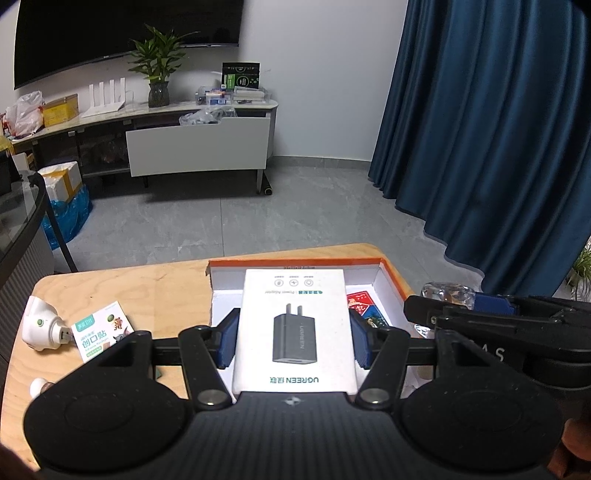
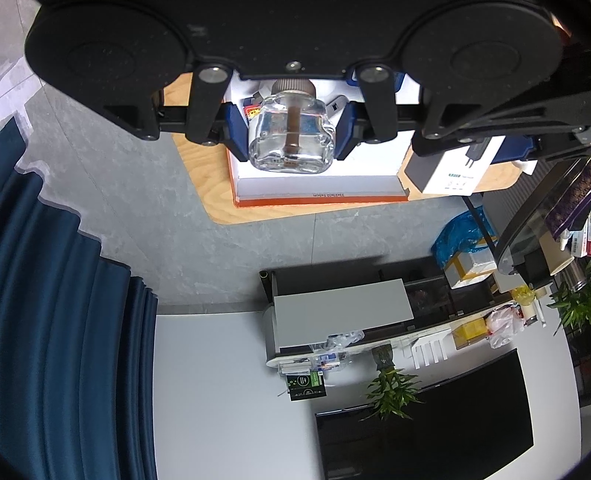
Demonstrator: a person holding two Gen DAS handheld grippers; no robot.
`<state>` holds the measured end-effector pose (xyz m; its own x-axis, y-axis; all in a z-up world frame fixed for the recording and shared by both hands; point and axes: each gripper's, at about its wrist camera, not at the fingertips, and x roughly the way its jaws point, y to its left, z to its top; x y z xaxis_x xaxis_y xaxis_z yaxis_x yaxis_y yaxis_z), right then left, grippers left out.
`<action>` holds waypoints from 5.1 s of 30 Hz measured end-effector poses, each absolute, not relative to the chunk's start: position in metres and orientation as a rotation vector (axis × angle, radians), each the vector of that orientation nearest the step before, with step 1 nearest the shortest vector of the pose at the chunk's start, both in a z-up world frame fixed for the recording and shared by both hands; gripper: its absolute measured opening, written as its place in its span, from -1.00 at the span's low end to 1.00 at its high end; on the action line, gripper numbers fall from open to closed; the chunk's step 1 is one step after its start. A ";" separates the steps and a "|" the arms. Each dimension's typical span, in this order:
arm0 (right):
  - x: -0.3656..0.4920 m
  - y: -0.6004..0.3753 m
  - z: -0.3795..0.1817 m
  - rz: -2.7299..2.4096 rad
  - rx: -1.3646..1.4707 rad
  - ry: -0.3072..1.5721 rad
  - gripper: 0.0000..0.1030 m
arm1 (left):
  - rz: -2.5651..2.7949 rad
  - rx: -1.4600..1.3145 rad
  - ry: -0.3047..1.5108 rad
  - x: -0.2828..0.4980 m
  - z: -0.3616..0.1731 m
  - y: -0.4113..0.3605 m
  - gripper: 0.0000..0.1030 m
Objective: Organize rigid objects
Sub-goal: 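Carry the charger box and glass bottle over the white box with both tools, then lower and release the charger box with left tool while right tool lowers and releases the glass bottle, then grasp the small black charger with left tool while right tool grasps the green bandage box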
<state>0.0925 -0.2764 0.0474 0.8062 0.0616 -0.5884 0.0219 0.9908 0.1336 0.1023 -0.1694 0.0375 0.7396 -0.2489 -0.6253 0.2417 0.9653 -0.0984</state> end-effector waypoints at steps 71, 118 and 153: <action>0.147 -0.276 0.022 0.041 0.103 0.717 0.18 | -0.297 -0.016 0.748 0.126 0.010 -0.177 0.16; 0.110 -0.275 0.043 -0.012 0.100 0.614 0.61 | -0.236 -0.043 0.764 0.104 0.019 -0.155 0.76; 0.103 -0.124 -0.005 0.363 0.058 0.769 0.62 | 0.023 -0.087 0.822 0.039 -0.054 -0.019 -0.29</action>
